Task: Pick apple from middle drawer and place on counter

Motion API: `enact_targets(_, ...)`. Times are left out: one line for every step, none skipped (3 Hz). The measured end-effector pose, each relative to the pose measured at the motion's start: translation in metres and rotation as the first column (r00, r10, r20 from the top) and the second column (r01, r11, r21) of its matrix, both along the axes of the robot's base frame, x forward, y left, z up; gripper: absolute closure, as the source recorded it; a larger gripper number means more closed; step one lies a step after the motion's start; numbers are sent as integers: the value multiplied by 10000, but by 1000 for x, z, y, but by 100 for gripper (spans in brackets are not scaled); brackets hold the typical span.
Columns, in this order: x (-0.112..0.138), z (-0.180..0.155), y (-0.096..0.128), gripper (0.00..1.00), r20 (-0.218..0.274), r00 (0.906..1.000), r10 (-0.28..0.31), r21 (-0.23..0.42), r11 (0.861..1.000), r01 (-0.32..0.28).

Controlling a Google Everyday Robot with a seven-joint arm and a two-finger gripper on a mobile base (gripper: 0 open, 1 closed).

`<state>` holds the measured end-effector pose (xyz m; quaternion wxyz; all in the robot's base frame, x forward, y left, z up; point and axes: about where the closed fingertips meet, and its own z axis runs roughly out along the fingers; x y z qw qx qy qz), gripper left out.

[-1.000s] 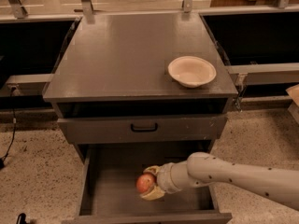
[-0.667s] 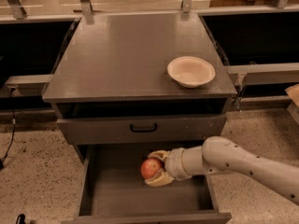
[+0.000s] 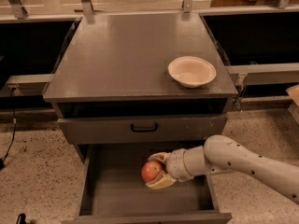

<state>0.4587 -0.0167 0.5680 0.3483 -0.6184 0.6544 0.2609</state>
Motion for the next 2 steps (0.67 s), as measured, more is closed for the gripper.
enact_targets(-7,6,23,100,-262,9959,871,28,9962,-870)
enact_targets(-39,50,81,100,-264,9636,2661,-282,9633,-2668)
